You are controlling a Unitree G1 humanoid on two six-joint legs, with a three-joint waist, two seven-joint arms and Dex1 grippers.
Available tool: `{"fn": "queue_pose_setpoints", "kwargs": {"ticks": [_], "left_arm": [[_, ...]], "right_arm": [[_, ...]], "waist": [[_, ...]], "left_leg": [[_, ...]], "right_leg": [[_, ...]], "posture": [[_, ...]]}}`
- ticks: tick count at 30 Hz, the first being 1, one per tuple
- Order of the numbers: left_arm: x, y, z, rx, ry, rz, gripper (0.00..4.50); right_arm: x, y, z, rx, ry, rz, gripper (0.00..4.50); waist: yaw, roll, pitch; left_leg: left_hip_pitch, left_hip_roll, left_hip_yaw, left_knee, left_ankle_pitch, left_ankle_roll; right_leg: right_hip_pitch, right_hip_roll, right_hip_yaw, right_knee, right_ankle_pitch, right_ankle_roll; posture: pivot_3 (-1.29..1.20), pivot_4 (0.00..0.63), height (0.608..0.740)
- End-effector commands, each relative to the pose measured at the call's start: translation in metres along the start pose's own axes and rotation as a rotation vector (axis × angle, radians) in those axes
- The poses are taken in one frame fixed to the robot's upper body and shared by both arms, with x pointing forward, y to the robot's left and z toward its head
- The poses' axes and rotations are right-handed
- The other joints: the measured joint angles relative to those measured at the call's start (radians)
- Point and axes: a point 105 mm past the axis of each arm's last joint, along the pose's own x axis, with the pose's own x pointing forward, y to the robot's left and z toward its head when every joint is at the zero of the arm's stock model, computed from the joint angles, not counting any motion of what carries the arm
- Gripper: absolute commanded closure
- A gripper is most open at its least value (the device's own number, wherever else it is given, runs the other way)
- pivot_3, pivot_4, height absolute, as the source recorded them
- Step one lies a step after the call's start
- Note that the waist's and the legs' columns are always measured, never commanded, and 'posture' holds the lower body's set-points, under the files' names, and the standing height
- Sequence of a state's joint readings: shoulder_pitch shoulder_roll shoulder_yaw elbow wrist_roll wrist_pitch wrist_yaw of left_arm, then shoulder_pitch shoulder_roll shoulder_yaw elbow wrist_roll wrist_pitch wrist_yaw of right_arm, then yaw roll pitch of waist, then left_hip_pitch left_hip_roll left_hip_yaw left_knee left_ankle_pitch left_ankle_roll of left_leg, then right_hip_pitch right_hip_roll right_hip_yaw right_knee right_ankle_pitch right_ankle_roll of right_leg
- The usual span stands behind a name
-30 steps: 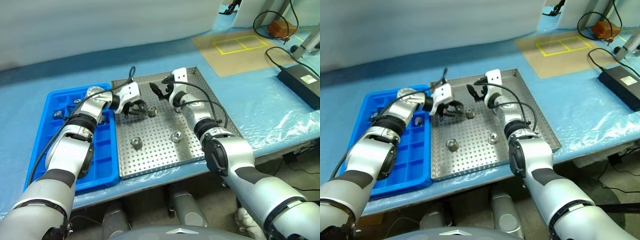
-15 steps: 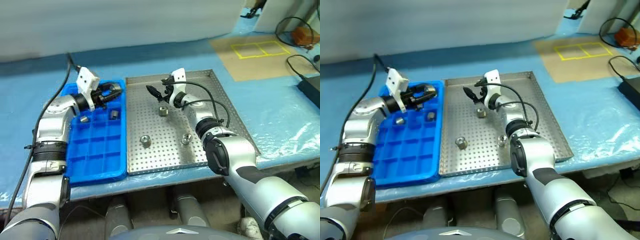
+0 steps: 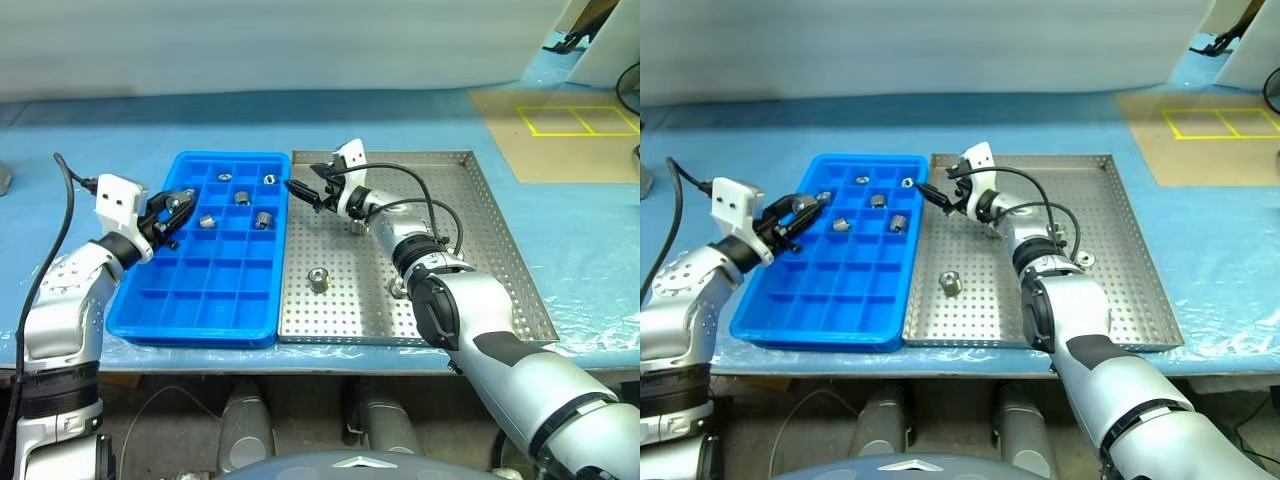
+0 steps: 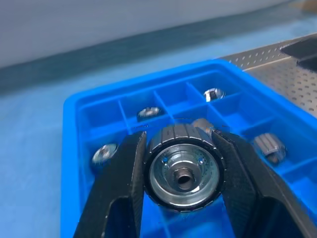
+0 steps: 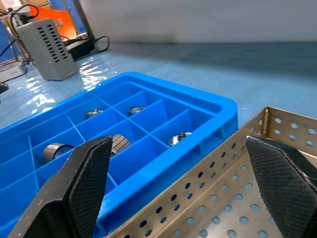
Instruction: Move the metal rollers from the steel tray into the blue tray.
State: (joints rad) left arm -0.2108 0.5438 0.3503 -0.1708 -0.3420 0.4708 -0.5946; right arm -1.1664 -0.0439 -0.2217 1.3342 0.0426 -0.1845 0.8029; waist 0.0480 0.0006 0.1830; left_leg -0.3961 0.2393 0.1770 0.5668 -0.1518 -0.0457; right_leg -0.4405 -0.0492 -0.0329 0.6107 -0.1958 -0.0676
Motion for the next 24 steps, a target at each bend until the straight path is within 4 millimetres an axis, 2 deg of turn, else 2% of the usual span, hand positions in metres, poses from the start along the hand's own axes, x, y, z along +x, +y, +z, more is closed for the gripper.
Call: {"fn": "queue_pose_setpoints", "kwargs": {"ticks": [1,6,15,20,22,24], "left_arm": [[-0.014,0.010,0.008,0.015,-0.023,0.052,2.77],[-0.024,0.022,-0.014,0.053,0.090,0.115,2.77],[-0.016,0.029,-0.023,0.047,0.151,0.133,2.77],[-0.010,0.022,-0.025,0.033,0.161,0.076,2.77],[-0.009,0.021,-0.025,0.024,0.156,0.066,2.02],[-0.008,0.023,-0.027,0.031,0.174,0.073,1.46]], "right_arm": [[0.003,0.001,0.016,-0.021,-0.036,0.021,0.00],[0.003,0.001,0.016,-0.022,-0.030,0.021,0.00],[0.003,-0.001,0.016,-0.032,-0.024,-0.002,0.00],[0.003,-0.004,0.017,-0.039,-0.028,-0.027,0.00],[0.003,-0.006,0.017,-0.051,-0.027,-0.046,0.00],[0.003,-0.007,0.017,-0.051,-0.030,-0.058,0.00]], "waist": [[0.001,0.000,0.000],[0.001,0.000,0.000],[0.001,0.000,0.000],[0.000,0.000,0.000],[-0.001,0.000,0.000],[-0.002,0.000,0.000]], "left_leg": [[0.001,0.000,0.000,-0.001,0.000,-0.001],[0.002,0.000,0.000,-0.004,0.001,-0.002],[0.002,0.000,0.000,-0.004,0.001,-0.002],[0.002,0.000,0.000,-0.004,0.002,-0.003],[0.002,0.000,0.000,-0.004,0.002,-0.003],[0.002,0.000,0.000,-0.004,0.002,-0.003]], "right_leg": [[0.000,0.000,0.000,0.000,0.000,0.000],[0.000,0.000,0.000,0.000,0.000,0.000],[-0.001,0.000,0.000,-0.001,0.000,0.000],[-0.001,0.000,0.000,-0.001,0.000,0.000],[-0.001,0.000,0.000,-0.001,0.000,0.000],[-0.001,0.000,0.000,-0.001,0.000,0.000]], "posture": [[0.01,0.150,0.740],[0.02,0.150,0.740],[-0.01,0.150,0.740],[-0.02,0.150,0.740],[-0.03,0.150,0.740],[-0.04,0.150,0.740]]}}
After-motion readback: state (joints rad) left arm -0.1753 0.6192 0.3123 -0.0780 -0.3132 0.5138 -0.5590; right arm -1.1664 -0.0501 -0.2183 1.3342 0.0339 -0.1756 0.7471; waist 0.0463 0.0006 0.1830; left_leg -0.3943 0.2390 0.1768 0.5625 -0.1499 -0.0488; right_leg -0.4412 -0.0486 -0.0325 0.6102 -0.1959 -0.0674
